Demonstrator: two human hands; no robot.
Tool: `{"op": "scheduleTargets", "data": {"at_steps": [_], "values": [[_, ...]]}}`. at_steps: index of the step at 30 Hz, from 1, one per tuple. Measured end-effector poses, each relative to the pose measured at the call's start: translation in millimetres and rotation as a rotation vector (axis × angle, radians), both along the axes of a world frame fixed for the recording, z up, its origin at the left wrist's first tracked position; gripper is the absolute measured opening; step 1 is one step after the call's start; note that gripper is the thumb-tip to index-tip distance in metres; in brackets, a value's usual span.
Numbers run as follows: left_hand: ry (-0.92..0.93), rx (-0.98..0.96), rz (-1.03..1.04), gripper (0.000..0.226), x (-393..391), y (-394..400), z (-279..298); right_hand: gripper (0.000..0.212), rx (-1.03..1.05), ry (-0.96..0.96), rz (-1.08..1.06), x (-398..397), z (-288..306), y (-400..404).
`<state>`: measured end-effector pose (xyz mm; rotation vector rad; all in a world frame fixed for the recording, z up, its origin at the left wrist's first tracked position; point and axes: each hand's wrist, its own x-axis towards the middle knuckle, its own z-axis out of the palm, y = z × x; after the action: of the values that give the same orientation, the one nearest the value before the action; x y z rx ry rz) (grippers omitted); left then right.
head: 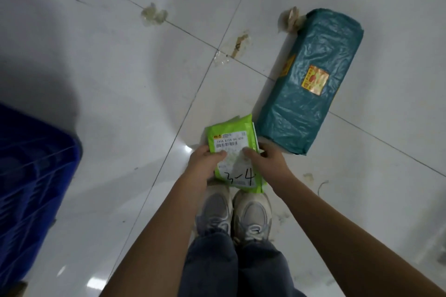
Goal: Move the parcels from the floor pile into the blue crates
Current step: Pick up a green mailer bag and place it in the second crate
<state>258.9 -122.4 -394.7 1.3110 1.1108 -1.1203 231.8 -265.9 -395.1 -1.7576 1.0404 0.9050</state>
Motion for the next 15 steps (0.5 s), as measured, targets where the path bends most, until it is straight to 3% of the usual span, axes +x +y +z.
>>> {"op": "scheduleTargets", "data": {"at_steps": [2,8,12,15], "values": [[-0.027,0.013,0.010,0.023,1,3,13,0.002,0.080,-0.057,0.002,2,17,4],[-0.245,0.058,0.098,0.041,24,7,89,0.011,0.188,-0.191,-0.153,31,97,12],[-0.219,0.091,0.141,0.078,42,11,165,0.010,0.270,-0.275,-0.356,57,176,15],[-0.135,0.015,0.303,0.079,57,12,230,0.014,0.335,-0.326,-0.461,78,247,15]]}}
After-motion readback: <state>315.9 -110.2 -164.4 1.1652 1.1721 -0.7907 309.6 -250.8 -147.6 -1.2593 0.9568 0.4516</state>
